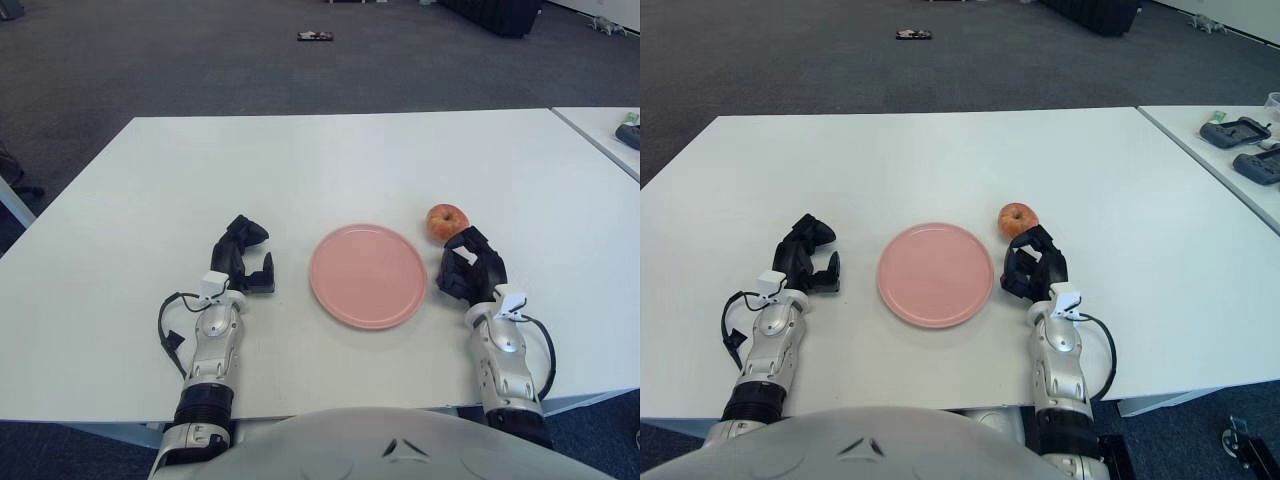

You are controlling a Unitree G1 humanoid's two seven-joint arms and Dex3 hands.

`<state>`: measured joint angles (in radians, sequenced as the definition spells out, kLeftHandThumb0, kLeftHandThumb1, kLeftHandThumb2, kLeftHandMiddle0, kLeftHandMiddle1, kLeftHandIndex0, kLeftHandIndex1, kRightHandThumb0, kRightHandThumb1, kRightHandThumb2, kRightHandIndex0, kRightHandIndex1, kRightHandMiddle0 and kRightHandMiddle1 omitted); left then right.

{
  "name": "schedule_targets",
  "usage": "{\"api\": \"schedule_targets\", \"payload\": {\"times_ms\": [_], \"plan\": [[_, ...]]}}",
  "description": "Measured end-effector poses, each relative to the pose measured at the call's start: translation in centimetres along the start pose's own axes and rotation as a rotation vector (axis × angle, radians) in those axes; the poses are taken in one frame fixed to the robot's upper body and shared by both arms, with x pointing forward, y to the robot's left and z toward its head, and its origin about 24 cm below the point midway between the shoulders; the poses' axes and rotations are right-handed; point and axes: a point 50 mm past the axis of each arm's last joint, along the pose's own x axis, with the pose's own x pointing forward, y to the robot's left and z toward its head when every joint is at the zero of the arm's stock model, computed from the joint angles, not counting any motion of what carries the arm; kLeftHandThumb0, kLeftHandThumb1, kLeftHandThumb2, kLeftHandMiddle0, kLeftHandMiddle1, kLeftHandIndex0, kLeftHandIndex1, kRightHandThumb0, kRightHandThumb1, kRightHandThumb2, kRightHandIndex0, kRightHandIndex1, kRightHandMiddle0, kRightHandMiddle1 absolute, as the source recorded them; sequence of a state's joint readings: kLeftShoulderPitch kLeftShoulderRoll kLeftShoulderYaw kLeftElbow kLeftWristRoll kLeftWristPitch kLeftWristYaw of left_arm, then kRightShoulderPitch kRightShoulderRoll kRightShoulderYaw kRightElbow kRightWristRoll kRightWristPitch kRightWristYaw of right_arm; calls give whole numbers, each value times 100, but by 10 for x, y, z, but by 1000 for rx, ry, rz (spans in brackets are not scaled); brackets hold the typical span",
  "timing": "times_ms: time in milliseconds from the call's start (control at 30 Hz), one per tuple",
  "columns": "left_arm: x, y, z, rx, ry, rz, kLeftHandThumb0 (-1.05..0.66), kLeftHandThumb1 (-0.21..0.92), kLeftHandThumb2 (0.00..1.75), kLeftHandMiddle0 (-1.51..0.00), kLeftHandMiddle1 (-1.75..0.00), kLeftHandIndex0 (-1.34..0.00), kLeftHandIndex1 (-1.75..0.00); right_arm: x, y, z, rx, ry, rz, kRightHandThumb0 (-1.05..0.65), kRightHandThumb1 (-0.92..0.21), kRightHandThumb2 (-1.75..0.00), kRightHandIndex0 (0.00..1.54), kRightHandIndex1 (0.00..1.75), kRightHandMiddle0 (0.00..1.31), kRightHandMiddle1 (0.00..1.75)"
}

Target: Put the apple into the plate.

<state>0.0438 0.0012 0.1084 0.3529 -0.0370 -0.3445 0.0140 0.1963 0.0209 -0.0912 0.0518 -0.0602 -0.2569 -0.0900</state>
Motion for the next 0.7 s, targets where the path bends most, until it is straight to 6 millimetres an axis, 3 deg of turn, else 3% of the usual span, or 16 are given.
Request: {"api": "schedule_targets", "payload": {"times_ms": [300,400,467,533,567,633,700], "plan": [[1,0,0,1,1,-2,-1,-6,175,-91,-175,-67,-171,-5,6,15,-244,-182,-82,-43,-49,-111,98,175,48,175],[1,0,0,0,-2,-2,-1,-6,175,-91,-175,-67,-170,-6,6,18,-333,-225,-123,-40,-60,-97,81,171,40,175],[1,0,-1,0,-3,-1,-1,-6,175,-92,-175,-67,-170,-7,5,19,-378,-250,-144,-37,-78,-72,51,159,28,175],[0,0,-1,-1,-3,-1,-1,-6,175,-92,-175,-67,-170,-8,5,20,-416,-274,-159,-36,-85,-63,26,139,23,175],[0,0,-1,0,-3,-1,-1,-6,175,-92,-175,-67,-171,-8,5,21,-441,-288,-163,-44,-80,-75,17,126,15,156],[0,0,-1,0,-2,-1,-1,-6,175,-92,-175,-67,-171,-9,5,23,-480,-313,-163,-51,-74,-90,8,114,7,139],[1,0,-1,1,-2,-2,-1,-6,175,-92,-175,-67,-171,-8,4,25,-509,-333,-164,-59,-68,-93,4,86,4,116]]}}
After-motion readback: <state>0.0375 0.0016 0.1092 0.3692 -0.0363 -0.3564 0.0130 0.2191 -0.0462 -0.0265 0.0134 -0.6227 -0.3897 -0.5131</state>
